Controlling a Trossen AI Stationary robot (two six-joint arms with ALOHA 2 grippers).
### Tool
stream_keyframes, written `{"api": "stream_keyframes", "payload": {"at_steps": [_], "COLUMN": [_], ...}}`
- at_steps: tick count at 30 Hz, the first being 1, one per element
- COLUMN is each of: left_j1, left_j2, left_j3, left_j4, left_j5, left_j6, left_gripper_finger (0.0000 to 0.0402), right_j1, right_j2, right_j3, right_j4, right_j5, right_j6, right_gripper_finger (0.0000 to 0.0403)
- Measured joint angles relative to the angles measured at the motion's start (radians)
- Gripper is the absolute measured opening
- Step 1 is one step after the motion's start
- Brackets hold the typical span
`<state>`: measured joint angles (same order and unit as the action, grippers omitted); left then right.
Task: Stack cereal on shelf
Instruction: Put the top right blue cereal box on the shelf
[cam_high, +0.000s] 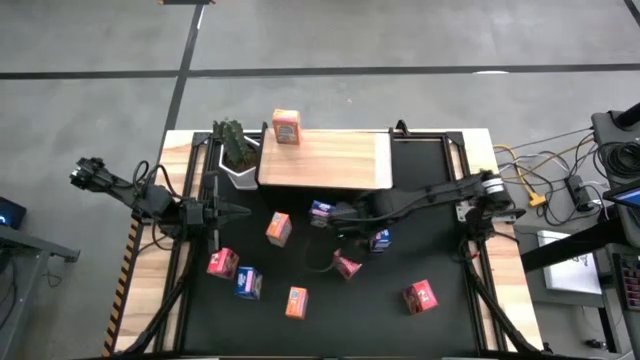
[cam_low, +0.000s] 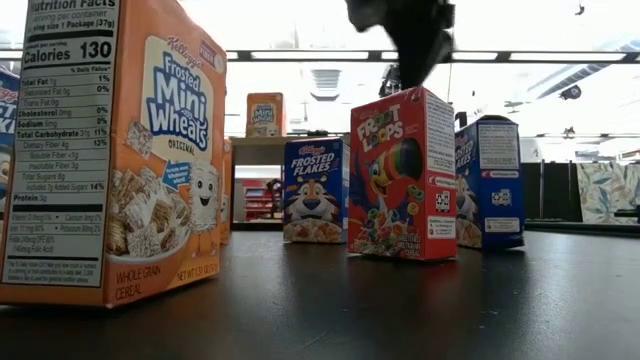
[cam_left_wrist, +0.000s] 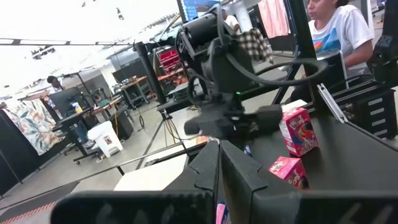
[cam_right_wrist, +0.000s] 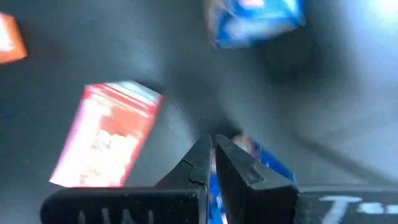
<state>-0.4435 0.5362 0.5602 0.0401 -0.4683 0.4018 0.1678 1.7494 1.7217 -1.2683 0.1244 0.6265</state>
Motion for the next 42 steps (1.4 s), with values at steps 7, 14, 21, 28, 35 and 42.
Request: {"api": "stream_keyframes", "payload": {"at_steps": [7, 14, 21, 28, 35, 42], "left_j1": [0.0, 0.0, 0.0, 0.0, 0.0, 0.0], "left_j2": [0.0, 0.0, -0.001, -0.001, -0.001, -0.001], "left_j3": [0.0, 0.0, 0.0, 0.0, 0.0, 0.0], "left_j4": [-0.004, -0.006, -0.014, -0.02, -0.021, -0.021], "left_j5": [0.0, 0.0, 0.0, 0.0, 0.0, 0.0], "left_j6": [0.0, 0.004, 0.006, 0.009, 0.009, 0.009], "left_gripper_finger": [0.0, 0.0, 0.0, 0.0, 0.0, 0.0], "right_j1": [0.0, 0.004, 0.004, 0.004, 0.004, 0.004], "right_j2": [-0.22, -0.273, -0.203, -0.143, -0.098, -0.098], "right_j3": [-0.193, -0.291, -0.289, -0.289, -0.289, -0.289], "right_j4": [-0.017, -0.015, 0.002, -0.015, -0.005, -0.005], "right_j5": [-0.011, -0.011, -0.011, -0.01, -0.013, -0.019], "right_j6": [0.511, 0.737, 0.773, 0.809, 0.779, 0.779], "right_gripper_finger": [0.0024, 0.0127, 0.0261, 0.0327, 0.0279, 0.0187]}}
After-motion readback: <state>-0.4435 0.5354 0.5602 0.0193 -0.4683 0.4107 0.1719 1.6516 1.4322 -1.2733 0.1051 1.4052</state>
